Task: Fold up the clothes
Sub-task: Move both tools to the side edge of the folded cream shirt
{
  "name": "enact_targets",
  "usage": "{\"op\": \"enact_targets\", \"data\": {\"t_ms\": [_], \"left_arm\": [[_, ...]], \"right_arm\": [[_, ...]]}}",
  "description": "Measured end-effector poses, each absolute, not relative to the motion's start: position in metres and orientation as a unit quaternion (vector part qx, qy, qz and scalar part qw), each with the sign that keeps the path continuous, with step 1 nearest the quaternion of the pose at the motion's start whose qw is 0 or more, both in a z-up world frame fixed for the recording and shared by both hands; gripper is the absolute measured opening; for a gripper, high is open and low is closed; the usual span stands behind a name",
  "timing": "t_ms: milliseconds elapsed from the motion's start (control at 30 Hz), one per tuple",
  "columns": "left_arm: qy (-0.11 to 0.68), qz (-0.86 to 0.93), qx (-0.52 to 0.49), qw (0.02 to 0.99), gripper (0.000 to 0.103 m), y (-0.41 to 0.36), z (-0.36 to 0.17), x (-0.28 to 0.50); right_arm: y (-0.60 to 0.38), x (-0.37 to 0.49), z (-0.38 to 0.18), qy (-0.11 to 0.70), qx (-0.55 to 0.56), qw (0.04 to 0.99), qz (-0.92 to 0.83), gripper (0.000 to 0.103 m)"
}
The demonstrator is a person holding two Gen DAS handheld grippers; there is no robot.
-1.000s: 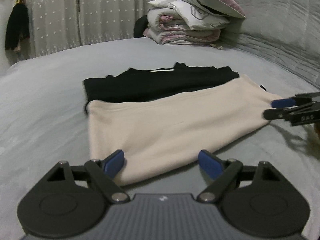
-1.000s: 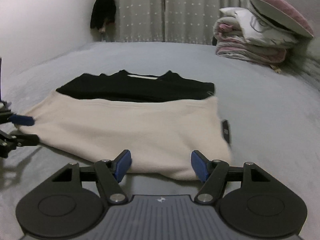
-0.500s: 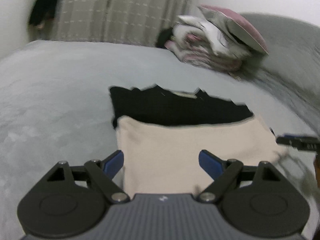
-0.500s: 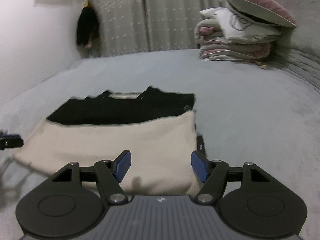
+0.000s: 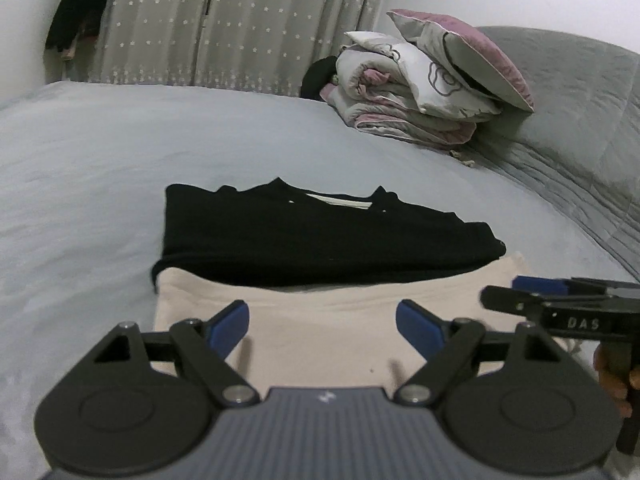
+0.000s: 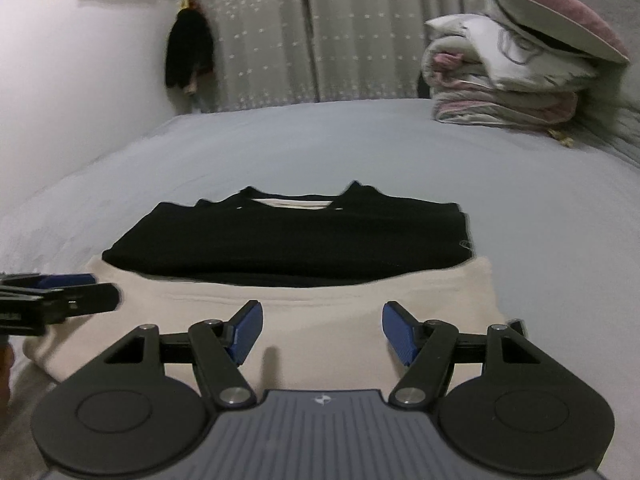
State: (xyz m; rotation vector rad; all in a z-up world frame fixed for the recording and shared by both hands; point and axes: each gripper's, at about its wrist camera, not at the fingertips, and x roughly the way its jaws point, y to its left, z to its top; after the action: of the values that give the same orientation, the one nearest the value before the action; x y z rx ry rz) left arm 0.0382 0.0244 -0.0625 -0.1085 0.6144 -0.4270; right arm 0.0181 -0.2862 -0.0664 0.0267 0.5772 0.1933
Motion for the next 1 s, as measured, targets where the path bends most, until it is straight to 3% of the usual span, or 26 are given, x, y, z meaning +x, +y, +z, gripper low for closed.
{"op": "enact_targets", "data": {"t_ms": [300, 1000], "left_arm": [[0.314, -0.210, -0.020, 0.926, 0.086, 0.018, -0.079, 0.043], [0.313, -0.182, 0.016, 0.932, 0.085, 0.060, -0.079, 0.033]], "right_arm": [[-0.272, 0.025, -0.089, 0.299, -0.032, 0.948, 0.107, 0.067], [-0.334, 0.016, -0.084, 0.315, -0.033, 0.946, 0.061, 0.067]]}}
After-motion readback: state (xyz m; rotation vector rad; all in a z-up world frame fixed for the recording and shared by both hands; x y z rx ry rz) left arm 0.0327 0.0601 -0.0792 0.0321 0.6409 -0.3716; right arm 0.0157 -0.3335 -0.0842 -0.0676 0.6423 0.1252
